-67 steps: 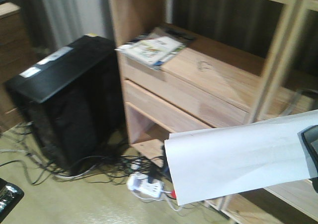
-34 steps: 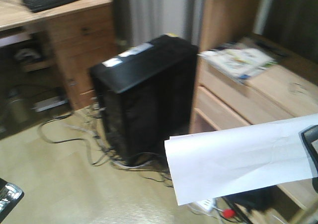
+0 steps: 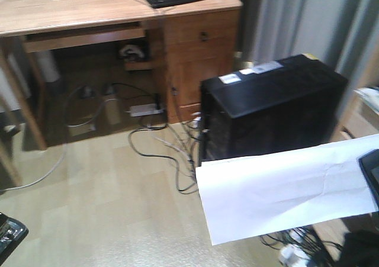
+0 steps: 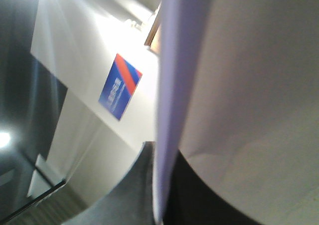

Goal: Grab stapler and paper to desk for stapling
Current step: 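Drive toward the wooden desk with the paper held in the right gripper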

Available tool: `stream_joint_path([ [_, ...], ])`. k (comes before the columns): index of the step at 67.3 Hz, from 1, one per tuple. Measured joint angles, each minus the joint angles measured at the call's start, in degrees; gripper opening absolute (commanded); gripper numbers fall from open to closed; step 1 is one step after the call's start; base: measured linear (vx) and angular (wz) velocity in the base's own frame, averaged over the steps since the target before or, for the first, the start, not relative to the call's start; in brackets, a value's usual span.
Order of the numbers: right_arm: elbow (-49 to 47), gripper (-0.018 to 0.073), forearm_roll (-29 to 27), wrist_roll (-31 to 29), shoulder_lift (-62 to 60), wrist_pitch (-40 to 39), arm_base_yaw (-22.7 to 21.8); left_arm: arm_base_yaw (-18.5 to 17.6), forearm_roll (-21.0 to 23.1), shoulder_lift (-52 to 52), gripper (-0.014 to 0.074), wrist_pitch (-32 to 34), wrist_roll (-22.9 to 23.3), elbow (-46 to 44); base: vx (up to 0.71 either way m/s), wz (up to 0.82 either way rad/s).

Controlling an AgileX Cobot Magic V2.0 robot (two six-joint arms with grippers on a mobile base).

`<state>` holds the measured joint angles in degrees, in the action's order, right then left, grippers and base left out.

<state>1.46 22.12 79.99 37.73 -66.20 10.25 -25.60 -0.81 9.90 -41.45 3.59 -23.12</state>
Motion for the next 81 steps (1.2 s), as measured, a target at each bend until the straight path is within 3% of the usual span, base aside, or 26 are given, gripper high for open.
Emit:
stream_joint_path([
  [81,0.0,-0.0001,0.0,0.0,0.0,0.0,0.0,0.0,0.0,0.0,-0.0006,-0.3,0.0,0.0,0.1,0.2],
])
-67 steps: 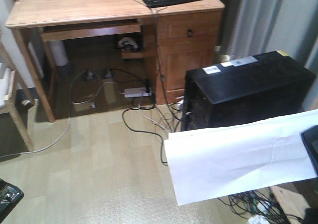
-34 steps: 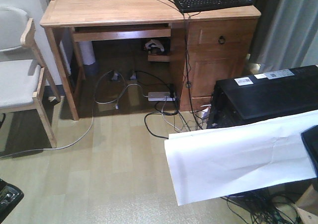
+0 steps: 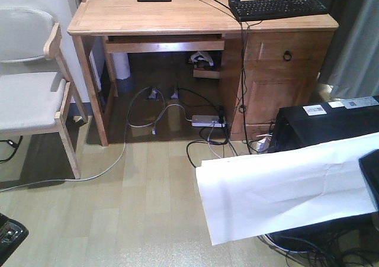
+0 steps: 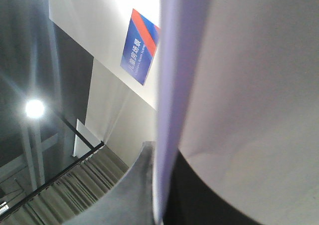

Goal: Grab stapler and paper to desk for stapling
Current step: 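Drive toward the wooden desk with the paper held in the right gripper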

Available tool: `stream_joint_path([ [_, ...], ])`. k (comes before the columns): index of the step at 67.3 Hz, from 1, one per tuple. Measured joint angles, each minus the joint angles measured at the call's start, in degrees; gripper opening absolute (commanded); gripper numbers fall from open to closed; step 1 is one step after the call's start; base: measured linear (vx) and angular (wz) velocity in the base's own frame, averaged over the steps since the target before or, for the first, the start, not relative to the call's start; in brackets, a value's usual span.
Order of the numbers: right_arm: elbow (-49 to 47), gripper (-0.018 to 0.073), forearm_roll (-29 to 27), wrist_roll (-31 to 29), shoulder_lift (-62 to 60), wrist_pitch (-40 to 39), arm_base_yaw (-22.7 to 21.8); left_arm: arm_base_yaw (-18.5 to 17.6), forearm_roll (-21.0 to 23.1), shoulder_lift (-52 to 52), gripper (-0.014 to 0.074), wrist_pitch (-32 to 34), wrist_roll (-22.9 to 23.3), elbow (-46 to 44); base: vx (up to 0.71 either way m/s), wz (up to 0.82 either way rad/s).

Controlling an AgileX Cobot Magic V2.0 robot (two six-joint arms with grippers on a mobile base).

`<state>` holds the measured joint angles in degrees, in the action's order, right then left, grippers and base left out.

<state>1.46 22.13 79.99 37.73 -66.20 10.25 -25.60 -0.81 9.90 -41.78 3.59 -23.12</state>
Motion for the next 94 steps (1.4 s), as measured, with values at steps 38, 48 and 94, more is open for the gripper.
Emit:
stream_joint_path([
  [38,0.0,-0.0001,0.0,0.0,0.0,0.0,0.0,0.0,0.0,0.0,-0.0006,0.0,0.0,0.0,0.16,0.01],
  [48,0.0,-0.0001,0.0,0.0,0.0,0.0,0.0,0.0,0.0,0.0,-0.0006,0.0,0.0,0.0,0.19,-0.04],
  [94,0.0,-0.0001,0.0,0.0,0.0,0.0,0.0,0.0,0.0,0.0,-0.0006,0.0,0.0,0.0,0.19,0.01],
])
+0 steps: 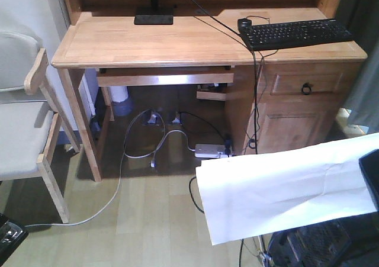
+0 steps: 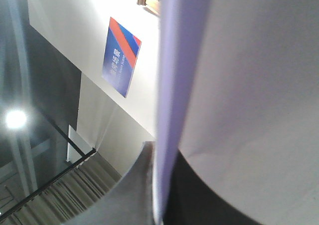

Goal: Grab stapler and paper to desk for stapling
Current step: 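Drive toward the wooden desk with the paper held in the right gripper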

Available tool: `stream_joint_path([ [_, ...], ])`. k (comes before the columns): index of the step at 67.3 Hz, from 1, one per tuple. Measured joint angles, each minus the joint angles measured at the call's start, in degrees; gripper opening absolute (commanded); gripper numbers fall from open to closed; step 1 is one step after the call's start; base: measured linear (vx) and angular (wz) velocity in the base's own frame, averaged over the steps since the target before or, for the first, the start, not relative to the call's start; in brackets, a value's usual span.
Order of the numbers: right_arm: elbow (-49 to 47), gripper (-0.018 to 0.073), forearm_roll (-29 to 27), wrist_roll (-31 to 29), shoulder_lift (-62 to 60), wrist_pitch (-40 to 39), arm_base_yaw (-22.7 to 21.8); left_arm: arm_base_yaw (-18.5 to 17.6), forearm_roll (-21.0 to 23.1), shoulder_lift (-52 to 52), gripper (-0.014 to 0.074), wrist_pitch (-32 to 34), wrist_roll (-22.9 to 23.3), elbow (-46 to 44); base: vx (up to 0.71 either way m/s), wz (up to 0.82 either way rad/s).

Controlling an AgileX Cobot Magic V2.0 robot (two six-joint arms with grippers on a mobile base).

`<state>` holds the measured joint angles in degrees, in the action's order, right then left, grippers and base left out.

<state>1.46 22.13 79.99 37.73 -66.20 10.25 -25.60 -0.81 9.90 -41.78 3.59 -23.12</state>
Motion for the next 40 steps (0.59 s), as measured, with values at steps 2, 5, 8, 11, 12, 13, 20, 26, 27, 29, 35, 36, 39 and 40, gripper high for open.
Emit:
stream_joint_path([
  [2,0.0,-0.0001,0.0,0.0,0.0,0.0,0.0,0.0,0.0,0.0,-0.0006,0.0,0.0,0.0,0.18,0.08],
  [5,0.0,-0.0001,0.0,0.0,0.0,0.0,0.0,0.0,0.0,0.0,-0.0006,0.0,0.0,0.0,0.18,0.09],
  [8,0.0,-0.0001,0.0,0.0,0.0,0.0,0.0,0.0,0.0,0.0,-0.0006,0.0,0.0,0.0,0.18,0.09],
  [11,0.0,-0.0001,0.0,0.0,0.0,0.0,0.0,0.0,0.0,0.0,-0.0006,0.0,0.0,0.0,0.18,0.1],
  [12,0.0,-0.0001,0.0,0.0,0.0,0.0,0.0,0.0,0.0,0.0,-0.0006,0.0,0.0,0.0,0.18,0.11],
  [13,0.0,-0.0001,0.0,0.0,0.0,0.0,0.0,0.0,0.0,0.0,-0.0006,0.0,0.0,0.0,0.18,0.1],
  [20,0.0,-0.0001,0.0,0.0,0.0,0.0,0.0,0.0,0.0,0.0,-0.0006,0.0,0.0,0.0,0.17,0.11],
  [26,0.0,-0.0001,0.0,0.0,0.0,0.0,0.0,0.0,0.0,0.0,-0.0006,0.0,0.0,0.0,0.17,0.09],
  [27,0.0,-0.0001,0.0,0.0,0.0,0.0,0.0,0.0,0.0,0.0,-0.0006,0.0,0.0,0.0,0.16,0.08],
  [29,0.0,-0.0001,0.0,0.0,0.0,0.0,0.0,0.0,0.0,0.0,-0.0006,0.0,0.0,0.0,0.16,0.08],
  [35,0.0,-0.0001,0.0,0.0,0.0,0.0,0.0,0.0,0.0,0.0,-0.0006,0.0,0.0,0.0,0.16,0.06],
  [36,0.0,-0.0001,0.0,0.0,0.0,0.0,0.0,0.0,0.0,0.0,-0.0006,0.0,0.0,0.0,0.15,0.05],
  [39,0.0,-0.0001,0.0,0.0,0.0,0.0,0.0,0.0,0.0,0.0,-0.0006,0.0,0.0,0.0,0.15,0.04],
  [40,0.0,-0.0001,0.0,0.0,0.0,0.0,0.0,0.0,0.0,0.0,-0.0006,0.0,0.0,0.0,0.15,0.04],
])
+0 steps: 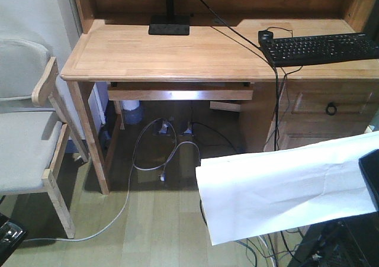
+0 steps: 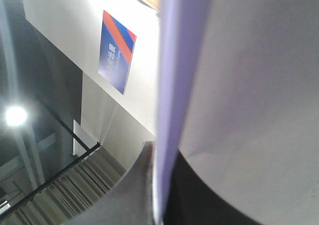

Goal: Grab stapler and paper to desk for stapling
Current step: 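Drive toward the wooden desk with the paper held in the right gripper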

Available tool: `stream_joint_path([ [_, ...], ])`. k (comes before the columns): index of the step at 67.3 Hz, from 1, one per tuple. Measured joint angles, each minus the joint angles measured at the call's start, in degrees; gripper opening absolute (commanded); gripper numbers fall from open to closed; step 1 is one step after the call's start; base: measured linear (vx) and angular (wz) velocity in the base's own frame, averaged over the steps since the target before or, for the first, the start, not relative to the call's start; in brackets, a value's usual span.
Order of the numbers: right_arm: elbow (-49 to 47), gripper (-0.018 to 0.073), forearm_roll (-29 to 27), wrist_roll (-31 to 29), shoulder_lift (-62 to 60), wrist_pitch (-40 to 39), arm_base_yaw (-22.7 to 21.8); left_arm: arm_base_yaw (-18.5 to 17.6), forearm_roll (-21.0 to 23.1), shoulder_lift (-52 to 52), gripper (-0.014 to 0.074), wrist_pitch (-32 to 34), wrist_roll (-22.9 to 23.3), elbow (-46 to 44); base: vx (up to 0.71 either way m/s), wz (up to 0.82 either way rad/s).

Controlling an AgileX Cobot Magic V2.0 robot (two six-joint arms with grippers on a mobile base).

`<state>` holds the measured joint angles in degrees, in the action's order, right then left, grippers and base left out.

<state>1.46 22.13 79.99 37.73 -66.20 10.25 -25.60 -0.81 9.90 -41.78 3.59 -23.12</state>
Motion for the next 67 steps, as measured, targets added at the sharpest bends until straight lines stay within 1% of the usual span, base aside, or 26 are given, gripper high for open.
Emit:
stream_joint_path([
  [67,0.0,-0.0001,0.0,0.0,0.0,0.0,0.0,0.0,0.0,0.0,-0.0006,0.0,0.0,0.0,0.15,0.01],
])
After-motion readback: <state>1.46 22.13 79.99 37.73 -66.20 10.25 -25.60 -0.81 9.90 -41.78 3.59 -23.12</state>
